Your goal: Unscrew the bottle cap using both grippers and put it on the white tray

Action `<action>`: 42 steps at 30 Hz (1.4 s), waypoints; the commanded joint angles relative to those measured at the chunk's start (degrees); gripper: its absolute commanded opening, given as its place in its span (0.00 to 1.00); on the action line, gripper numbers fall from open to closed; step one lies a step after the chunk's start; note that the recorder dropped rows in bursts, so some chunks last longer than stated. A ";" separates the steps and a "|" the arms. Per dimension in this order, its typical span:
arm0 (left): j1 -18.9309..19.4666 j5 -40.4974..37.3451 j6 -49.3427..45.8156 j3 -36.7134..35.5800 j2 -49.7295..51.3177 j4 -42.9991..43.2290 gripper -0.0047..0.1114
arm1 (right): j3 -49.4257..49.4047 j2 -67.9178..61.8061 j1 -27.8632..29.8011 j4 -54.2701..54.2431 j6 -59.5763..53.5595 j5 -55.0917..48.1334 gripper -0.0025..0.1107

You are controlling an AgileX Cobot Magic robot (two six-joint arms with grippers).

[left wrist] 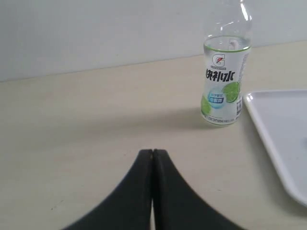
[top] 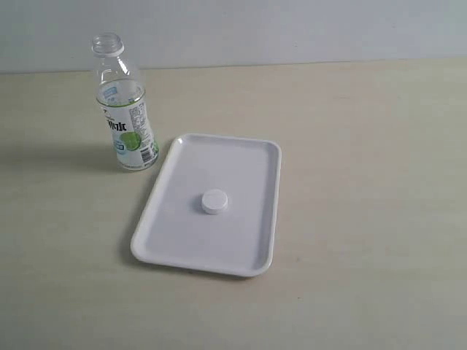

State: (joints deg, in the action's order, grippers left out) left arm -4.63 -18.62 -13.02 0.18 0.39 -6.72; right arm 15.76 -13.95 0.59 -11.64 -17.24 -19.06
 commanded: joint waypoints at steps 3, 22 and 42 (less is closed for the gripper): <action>0.09 -0.04 -0.27 -0.18 -0.39 -0.53 0.04 | -7.65 11.78 7.73 -0.35 7.47 6.88 0.02; 0.09 -0.13 -0.27 -0.18 -0.39 -0.53 0.04 | -15.76 13.95 8.70 0.02 7.25 2.54 0.02; 0.09 -0.13 -0.27 -0.18 -0.39 -0.53 0.04 | -15.76 13.95 8.70 0.02 7.39 2.55 0.02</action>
